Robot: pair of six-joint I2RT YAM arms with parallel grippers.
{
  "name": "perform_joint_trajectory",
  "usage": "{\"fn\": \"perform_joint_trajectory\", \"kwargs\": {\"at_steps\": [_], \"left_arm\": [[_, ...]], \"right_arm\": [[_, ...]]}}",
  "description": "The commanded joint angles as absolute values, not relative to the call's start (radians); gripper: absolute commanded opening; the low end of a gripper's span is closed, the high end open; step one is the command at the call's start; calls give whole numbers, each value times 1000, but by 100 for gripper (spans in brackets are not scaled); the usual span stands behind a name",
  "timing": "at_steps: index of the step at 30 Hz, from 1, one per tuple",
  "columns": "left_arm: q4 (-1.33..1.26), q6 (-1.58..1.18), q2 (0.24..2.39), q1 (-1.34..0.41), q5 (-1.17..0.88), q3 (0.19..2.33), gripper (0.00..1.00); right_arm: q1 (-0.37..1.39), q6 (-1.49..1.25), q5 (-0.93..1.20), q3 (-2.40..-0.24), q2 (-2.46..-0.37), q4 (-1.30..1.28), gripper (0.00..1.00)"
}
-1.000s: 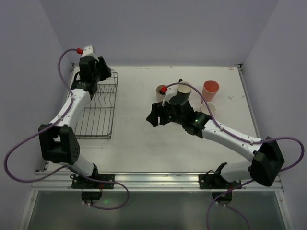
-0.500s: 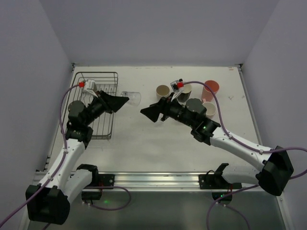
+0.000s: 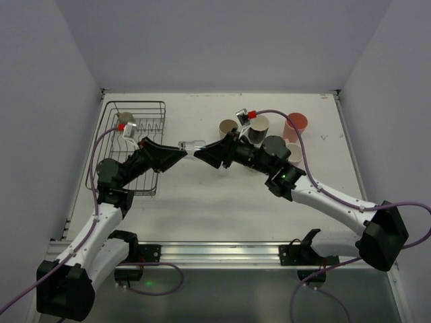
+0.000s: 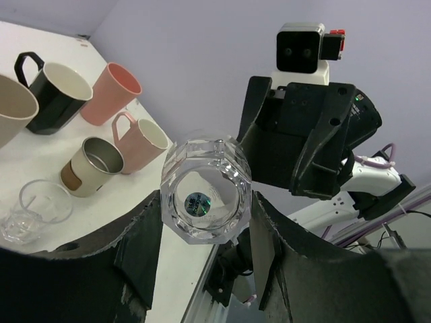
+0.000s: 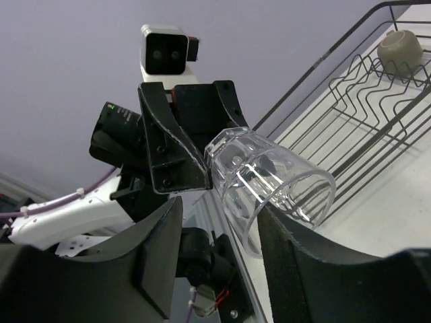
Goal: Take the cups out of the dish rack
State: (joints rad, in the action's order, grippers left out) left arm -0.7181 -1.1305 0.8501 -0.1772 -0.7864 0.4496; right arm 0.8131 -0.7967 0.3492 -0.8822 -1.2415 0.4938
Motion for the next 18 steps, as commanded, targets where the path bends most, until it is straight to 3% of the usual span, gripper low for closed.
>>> {"fn": "perform_joint_trajectory", "kwargs": {"at_steps": [1, 5, 7, 8, 9, 10, 11, 14, 18], "left_arm": [[-776, -1131, 828, -183, -816, 448, 30], [-561, -973, 786, -183, -778, 495, 56], [-528, -953, 775, -183, -770, 503, 59], [-525, -942, 770, -183, -772, 503, 66], [-516, -927, 770, -183, -772, 511, 71], [-439, -905, 770, -183, -769, 526, 77], [-364, -814, 770, -183, -740, 549, 87], [1, -563, 759, -183, -569, 704, 100], [277, -378, 716, -184, -312, 825, 100]], "right_arm": [[810, -841, 365, -931, -1250, 618, 49], [810, -861, 347, -942, -1272, 617, 23], [808, -867, 347, -949, -1285, 609, 22], [808, -867, 344, -960, -1290, 601, 18], [807, -865, 341, -968, -1293, 586, 5], [804, -839, 330, -980, -1296, 521, 2], [802, -818, 315, -1012, -1295, 473, 0], [799, -683, 227, -1070, -1284, 219, 0], [784, -496, 138, -1227, -1328, -201, 0]]}}
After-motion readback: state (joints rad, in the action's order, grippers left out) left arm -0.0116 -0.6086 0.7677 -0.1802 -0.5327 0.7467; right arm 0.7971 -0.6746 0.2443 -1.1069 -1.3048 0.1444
